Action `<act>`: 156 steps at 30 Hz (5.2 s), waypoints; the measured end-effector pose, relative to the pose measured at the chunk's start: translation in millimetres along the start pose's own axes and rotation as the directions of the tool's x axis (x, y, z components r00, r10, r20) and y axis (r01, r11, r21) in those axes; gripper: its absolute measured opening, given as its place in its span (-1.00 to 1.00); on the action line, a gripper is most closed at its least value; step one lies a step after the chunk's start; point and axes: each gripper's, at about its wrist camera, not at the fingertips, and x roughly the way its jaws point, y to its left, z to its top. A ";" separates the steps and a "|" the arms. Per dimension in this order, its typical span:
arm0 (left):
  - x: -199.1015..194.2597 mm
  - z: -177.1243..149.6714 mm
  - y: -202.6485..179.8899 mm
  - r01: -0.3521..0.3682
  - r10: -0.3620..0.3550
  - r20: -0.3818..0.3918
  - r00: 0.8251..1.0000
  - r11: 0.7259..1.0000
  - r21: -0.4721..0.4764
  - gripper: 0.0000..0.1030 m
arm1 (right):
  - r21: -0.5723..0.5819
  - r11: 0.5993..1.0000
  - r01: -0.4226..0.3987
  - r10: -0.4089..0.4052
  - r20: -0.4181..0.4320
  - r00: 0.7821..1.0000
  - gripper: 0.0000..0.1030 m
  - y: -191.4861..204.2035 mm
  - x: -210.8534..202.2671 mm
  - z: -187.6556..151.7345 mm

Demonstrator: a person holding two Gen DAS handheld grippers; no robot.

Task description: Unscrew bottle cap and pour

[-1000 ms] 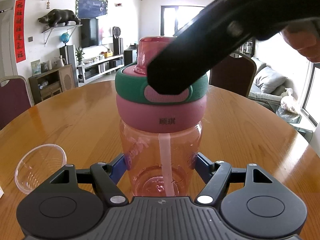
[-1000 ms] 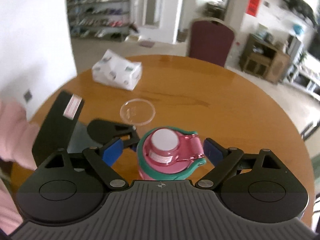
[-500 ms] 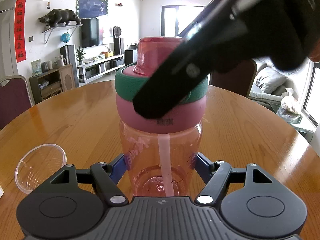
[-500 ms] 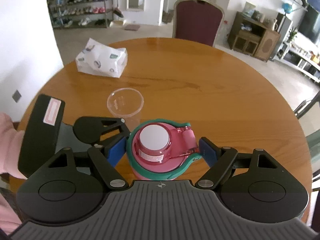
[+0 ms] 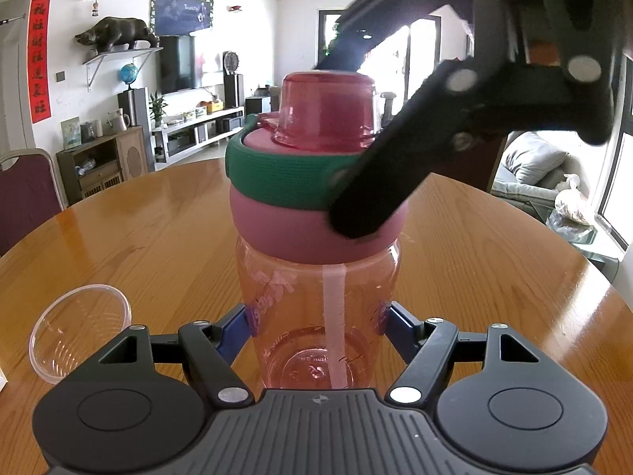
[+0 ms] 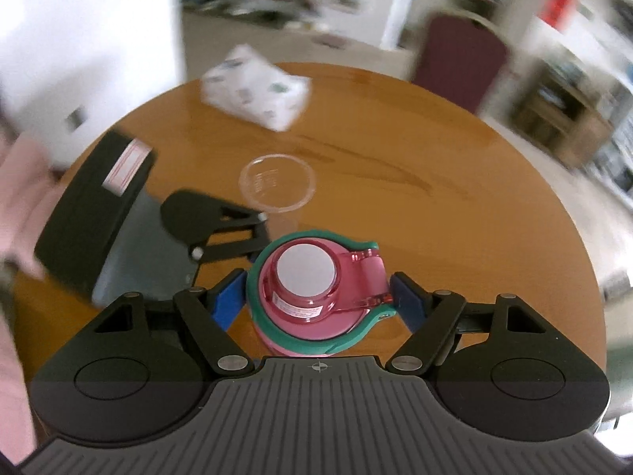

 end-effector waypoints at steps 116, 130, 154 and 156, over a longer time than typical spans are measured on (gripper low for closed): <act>1.3 -10.1 -18.0 -0.008 0.008 -0.021 1.000 1.000 -0.012 0.38 | 0.562 0.773 0.295 -0.251 -0.156 0.955 0.51 31.3 -4.4 18.5; 0.8 -18.8 -20.5 -0.008 0.008 -0.022 1.000 1.000 -0.004 0.38 | 0.047 0.999 0.018 -0.012 -0.119 0.993 0.29 9.1 -13.7 9.8; 5.3 -21.9 -7.1 -0.002 0.002 -0.020 1.000 1.000 0.006 0.38 | 0.575 0.774 0.263 -0.165 -0.218 0.962 0.49 12.4 -2.5 14.6; 1.9 -24.8 -11.7 0.000 0.000 -0.019 1.000 1.000 0.005 0.38 | 0.530 0.814 0.237 -0.140 -0.217 0.966 0.48 11.6 -1.3 14.4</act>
